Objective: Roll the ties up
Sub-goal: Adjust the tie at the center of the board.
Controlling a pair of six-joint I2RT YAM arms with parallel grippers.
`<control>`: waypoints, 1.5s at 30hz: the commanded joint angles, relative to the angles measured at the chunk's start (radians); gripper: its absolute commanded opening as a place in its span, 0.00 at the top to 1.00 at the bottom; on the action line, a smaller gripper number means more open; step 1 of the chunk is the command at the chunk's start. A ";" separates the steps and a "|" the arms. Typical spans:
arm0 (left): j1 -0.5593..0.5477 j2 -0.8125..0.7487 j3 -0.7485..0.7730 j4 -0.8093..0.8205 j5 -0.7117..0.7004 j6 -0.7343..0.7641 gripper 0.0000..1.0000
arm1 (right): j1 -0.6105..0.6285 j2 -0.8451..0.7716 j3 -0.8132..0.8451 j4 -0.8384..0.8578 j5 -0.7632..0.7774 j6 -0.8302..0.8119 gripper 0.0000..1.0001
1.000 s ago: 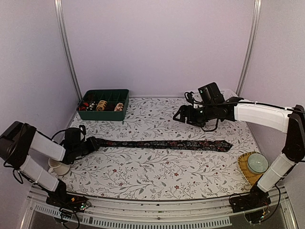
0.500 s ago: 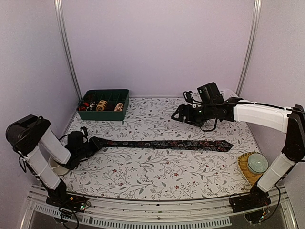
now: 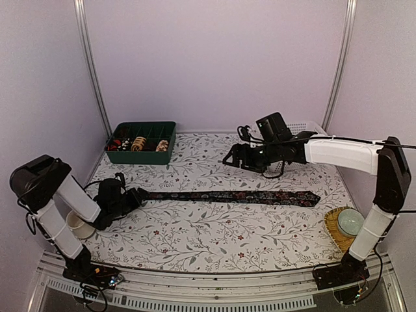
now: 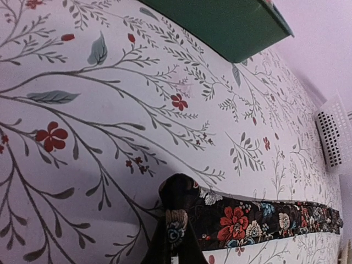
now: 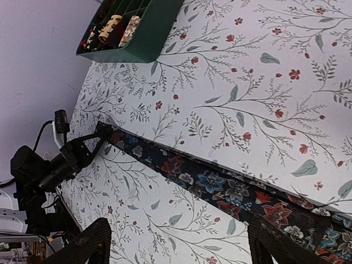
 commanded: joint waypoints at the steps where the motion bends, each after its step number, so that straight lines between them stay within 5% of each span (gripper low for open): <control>1: -0.060 -0.070 0.085 -0.238 -0.139 0.134 1.00 | 0.053 0.146 0.125 0.014 -0.068 -0.012 0.14; 6: -0.151 -0.093 0.172 -0.417 -0.324 0.240 1.00 | 0.095 0.288 0.264 0.047 -0.177 0.045 0.15; 16: -0.327 -0.015 0.270 -0.497 -0.575 0.391 1.00 | 0.130 0.612 0.537 0.197 -0.435 0.284 0.19; 25: -0.355 -0.097 0.172 -0.401 -0.509 0.405 1.00 | 0.133 0.780 0.637 0.231 -0.520 0.398 0.20; 31: -0.376 -0.184 0.097 -0.428 -0.458 0.276 1.00 | 0.137 0.734 0.600 0.093 -0.468 0.275 0.20; 37: -0.460 -0.283 0.104 -0.641 -0.496 0.075 1.00 | 0.137 0.571 0.490 -0.077 -0.356 0.029 0.19; 40: -0.521 -0.342 0.116 -0.762 -0.503 0.002 0.84 | 0.137 0.502 0.452 -0.156 -0.310 -0.118 0.18; 44: -0.576 -0.474 0.126 -0.933 -0.551 -0.059 0.24 | 0.138 0.413 0.450 -0.231 -0.238 -0.336 0.16; 45: -0.578 -0.514 0.128 -0.959 -0.558 -0.057 0.17 | 0.138 0.399 0.459 -0.244 -0.222 -0.391 0.15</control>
